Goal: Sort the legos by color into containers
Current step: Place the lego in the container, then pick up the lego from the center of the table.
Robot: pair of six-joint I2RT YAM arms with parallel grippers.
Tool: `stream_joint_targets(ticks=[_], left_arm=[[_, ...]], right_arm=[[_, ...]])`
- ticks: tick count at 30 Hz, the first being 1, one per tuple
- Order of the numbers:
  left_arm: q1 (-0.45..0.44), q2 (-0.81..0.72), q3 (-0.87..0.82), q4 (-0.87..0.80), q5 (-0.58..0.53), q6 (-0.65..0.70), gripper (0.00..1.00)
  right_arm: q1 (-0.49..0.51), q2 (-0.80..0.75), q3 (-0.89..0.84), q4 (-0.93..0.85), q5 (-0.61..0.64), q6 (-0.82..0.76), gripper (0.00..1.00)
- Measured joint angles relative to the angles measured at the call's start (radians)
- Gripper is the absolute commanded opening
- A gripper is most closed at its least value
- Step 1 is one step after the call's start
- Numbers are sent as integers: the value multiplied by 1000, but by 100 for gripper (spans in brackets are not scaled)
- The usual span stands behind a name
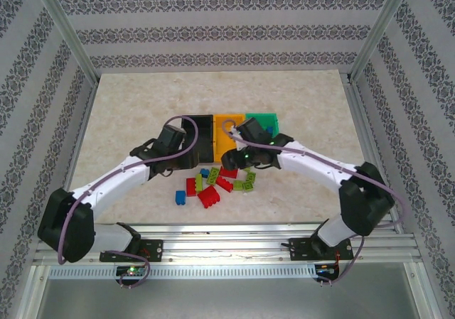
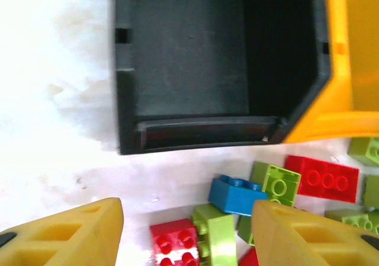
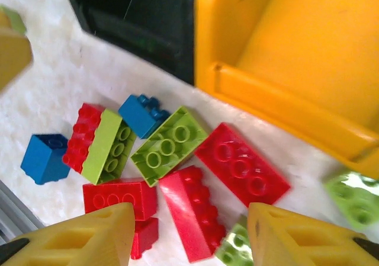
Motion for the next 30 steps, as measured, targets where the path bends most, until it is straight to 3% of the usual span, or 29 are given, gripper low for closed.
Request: stream_joint_targets(ticks=[5,10,17,30], left_arm=[[93,-91,-94,26,48,-52,59],[113,-159,-129,25,66,-64,59],[120,-220,-166,13,66,-72,59],[120,-168,-168,18,93,-72,59]], right_arm=[[85,184,111,18,2,1,52],[129,294,218,18,5,-16,52],[137,356,286,10,35,-45,50],[138,419,329,-22,79,-55,52]])
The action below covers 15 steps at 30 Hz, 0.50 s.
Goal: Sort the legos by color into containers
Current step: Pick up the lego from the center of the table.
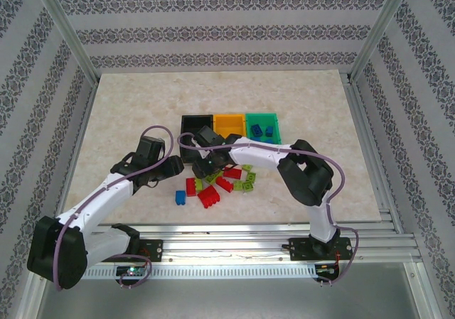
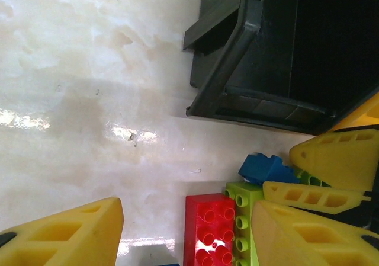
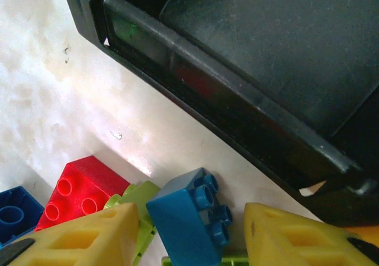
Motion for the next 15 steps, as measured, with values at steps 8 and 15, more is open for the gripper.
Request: stream_joint_targets(ticks=[8,15], left_arm=[[0,1,0,8,3,0,60],[0,1,0,8,3,0,59]], right_arm=[[10,13,21,-13,2,2,52],[8,2,-2,3,5,10,47]])
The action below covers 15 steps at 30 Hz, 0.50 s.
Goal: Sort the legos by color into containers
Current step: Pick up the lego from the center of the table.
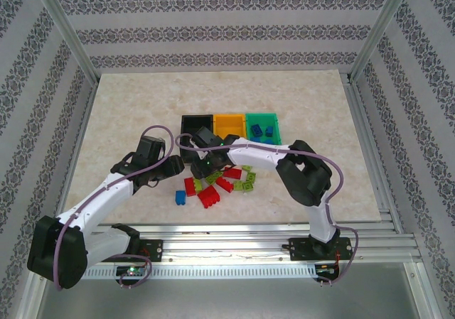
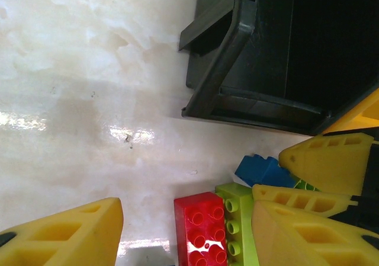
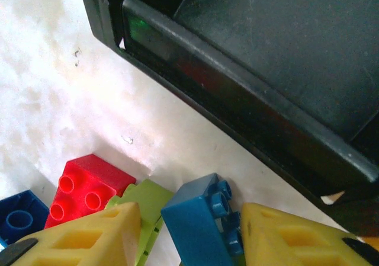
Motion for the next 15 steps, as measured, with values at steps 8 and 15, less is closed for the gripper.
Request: stream_joint_targets(ticks=[8,15], left_arm=[[0,0,0,0,0,0,60],[0,0,0,0,0,0,60]], right_arm=[[-8,-32,-52,3,11,17,46],[-11,-40,-64,7,14,18,45]])
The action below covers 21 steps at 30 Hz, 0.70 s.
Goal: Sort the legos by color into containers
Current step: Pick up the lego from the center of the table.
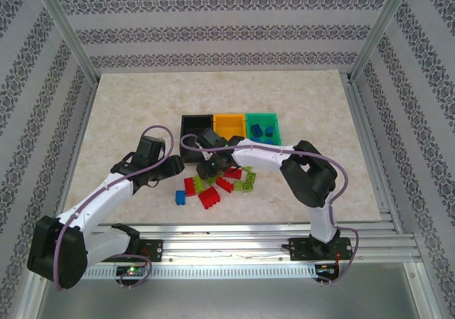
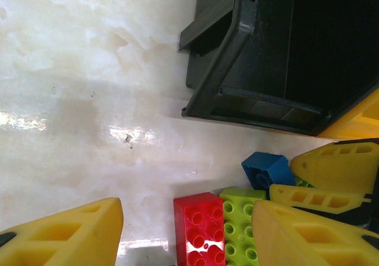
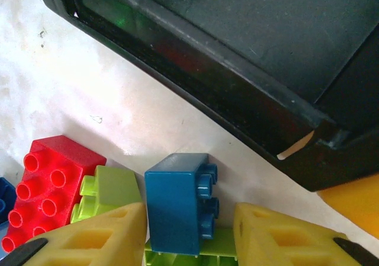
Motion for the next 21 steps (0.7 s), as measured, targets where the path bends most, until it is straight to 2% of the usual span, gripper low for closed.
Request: stream_joint_targets(ticks=[6,11,21], left_arm=[[0,0,-3,3,6,0,60],[0,-8,-3,2,7,0,60],[0,-32,-3,-8,7,0,60]], right_arm=[[-2,13,1,-7,-3,4,44],[-1,34,11,-12,-4,9,32],[-4,-19,7,-38,-1,8,28]])
